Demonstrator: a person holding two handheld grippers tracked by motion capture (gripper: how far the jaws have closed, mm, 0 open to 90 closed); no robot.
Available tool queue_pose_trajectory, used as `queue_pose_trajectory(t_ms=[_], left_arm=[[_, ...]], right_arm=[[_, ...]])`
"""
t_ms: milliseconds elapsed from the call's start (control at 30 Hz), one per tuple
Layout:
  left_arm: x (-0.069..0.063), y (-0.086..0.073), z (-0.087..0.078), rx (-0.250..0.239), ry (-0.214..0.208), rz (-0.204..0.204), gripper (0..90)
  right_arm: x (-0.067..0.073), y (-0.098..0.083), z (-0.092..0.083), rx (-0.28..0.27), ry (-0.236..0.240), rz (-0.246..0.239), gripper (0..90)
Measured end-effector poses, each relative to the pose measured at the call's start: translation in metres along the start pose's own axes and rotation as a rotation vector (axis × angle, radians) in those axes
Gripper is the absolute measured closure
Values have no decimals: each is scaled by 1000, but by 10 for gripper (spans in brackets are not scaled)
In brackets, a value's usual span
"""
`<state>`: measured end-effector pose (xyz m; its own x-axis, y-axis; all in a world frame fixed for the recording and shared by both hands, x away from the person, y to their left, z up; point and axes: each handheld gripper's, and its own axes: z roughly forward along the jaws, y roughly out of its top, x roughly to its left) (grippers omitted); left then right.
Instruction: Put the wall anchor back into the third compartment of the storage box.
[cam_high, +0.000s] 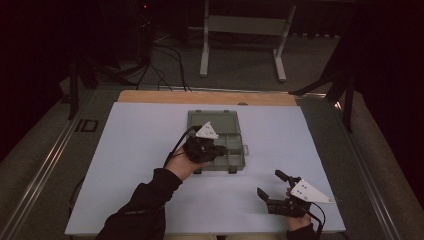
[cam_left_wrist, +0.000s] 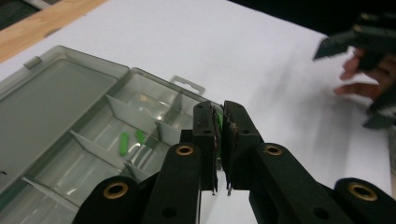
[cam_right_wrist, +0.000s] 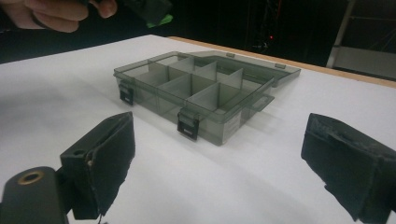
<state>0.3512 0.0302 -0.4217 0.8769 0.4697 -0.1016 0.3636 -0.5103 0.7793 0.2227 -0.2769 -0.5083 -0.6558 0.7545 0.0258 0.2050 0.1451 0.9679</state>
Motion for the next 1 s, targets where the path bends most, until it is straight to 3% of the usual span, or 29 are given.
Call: queue_pose_trajectory(t_ms=[233, 400, 600, 633, 1000], left_arm=[[8, 7, 6, -25, 60, -49, 832], [11, 9, 9, -30, 73, -68, 832], [19, 10, 17, -32, 113, -120, 832], [21, 10, 21, -38, 117, -148, 832], [31, 4, 41, -10, 181, -228, 831]], right_arm=[[0, 0, 0, 1, 0, 1, 97], [0, 0, 0, 0, 2, -1, 97], [0, 0, 0, 1, 4, 0, 97], [0, -1, 1, 3, 3, 1, 97], [0, -1, 1, 6, 8, 2, 97]])
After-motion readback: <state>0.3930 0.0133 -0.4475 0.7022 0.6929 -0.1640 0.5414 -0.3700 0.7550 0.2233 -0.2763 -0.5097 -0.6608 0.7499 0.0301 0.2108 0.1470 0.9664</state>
